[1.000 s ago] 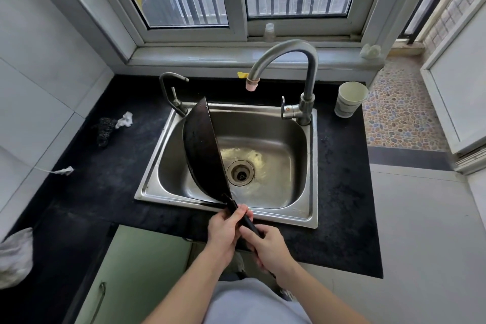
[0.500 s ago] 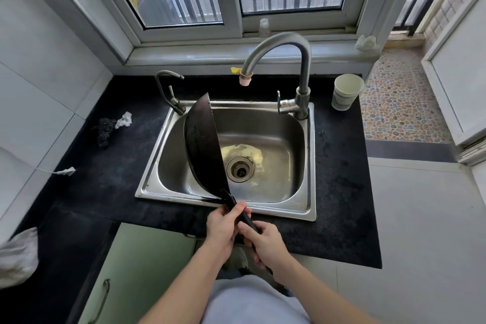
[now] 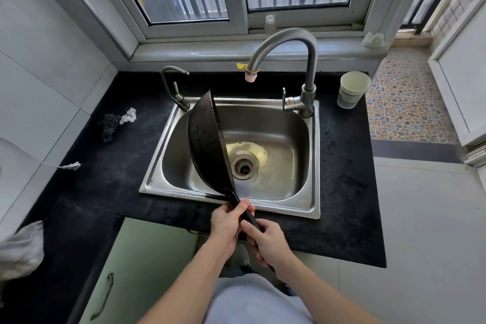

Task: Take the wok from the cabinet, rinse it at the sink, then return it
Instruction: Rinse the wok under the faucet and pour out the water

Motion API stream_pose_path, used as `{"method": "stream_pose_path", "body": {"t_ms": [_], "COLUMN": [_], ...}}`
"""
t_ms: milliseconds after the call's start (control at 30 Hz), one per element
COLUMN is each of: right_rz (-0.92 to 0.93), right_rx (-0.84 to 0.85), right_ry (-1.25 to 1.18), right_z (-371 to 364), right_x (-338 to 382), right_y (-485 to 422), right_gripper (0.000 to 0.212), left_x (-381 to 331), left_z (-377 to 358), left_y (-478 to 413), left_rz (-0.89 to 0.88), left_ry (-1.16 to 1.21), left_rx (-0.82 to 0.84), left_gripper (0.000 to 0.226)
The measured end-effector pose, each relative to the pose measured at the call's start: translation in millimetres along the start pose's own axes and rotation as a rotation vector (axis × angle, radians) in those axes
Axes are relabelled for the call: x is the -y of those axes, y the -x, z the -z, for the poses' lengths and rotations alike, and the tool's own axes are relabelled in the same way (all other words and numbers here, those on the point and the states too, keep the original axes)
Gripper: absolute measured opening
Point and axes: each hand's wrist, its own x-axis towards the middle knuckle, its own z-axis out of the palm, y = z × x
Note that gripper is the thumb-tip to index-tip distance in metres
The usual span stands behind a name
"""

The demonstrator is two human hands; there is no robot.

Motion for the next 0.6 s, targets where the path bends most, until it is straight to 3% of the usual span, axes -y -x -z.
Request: {"method": "stream_pose_path", "body": {"t_ms": [600], "right_rz": [-0.028], "right_rx": [0.029], "right_ry": [-0.129], "right_z": [-0.3], "right_x": [-6.9], "right_y": [-5.0], "right_gripper": [0.029], "left_x": [-1.7], "left_z": [-2.8], "left_y": [0.0], "left_rz": [-0.012], "left_ry": [-0.119], "left_rx": [-0.036], "left_gripper": [0.017]}}
